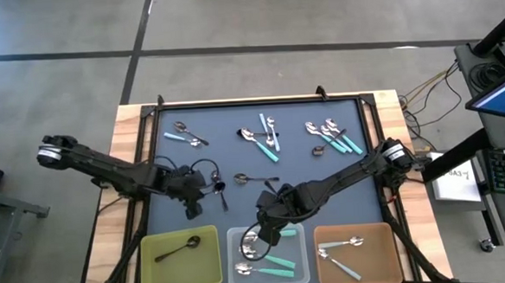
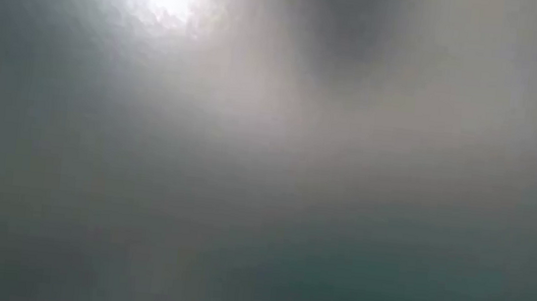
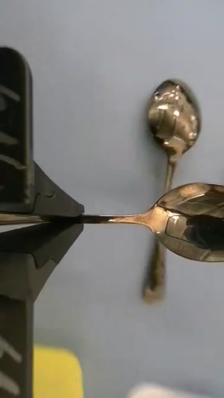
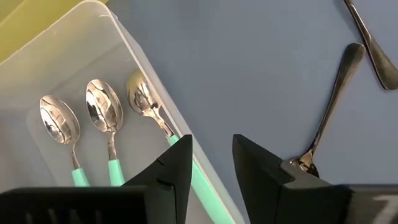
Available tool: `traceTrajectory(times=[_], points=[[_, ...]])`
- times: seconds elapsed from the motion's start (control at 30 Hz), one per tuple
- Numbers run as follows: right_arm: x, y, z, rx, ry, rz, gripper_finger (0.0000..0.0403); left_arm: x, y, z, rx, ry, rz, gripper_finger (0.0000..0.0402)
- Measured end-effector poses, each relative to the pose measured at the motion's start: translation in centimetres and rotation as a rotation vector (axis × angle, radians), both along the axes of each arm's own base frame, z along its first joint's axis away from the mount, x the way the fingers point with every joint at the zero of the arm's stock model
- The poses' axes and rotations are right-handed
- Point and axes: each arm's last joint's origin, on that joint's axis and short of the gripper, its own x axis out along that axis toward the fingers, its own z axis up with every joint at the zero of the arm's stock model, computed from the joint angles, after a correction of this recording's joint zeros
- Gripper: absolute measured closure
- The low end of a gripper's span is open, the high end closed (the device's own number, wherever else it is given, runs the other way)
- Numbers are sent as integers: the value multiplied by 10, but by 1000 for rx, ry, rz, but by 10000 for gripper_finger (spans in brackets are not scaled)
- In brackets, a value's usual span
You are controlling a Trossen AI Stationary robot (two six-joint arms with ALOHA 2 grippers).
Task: Sort silverware by color (type)
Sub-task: Put the black spoon into the yellow bin
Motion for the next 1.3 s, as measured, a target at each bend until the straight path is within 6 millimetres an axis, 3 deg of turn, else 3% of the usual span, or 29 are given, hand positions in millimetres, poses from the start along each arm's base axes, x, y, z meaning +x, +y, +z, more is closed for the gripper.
traceTrajectory(times=[0.17,0.37,0.53,0.63,0.9,1.13,1.3], points=[[0,0,0,12,0,-6,298,6,-18,39,-95,-127,-22,401],[0,2,0,28,-2,-34,298,-5,-82,79,-274,-177,-196,401],[0,2,0,29,-3,-33,298,-31,-135,87,-288,-110,-311,401],[0,2,0,29,-6,-33,298,-44,-155,72,-261,-4,-295,401],[0,2,0,50,-6,-80,298,-44,-176,35,-177,173,-201,390],[-1,4,0,63,-5,-102,298,-32,-192,45,-118,188,-312,329],[-1,4,0,63,-4,-103,298,-33,-176,60,96,197,-331,283]])
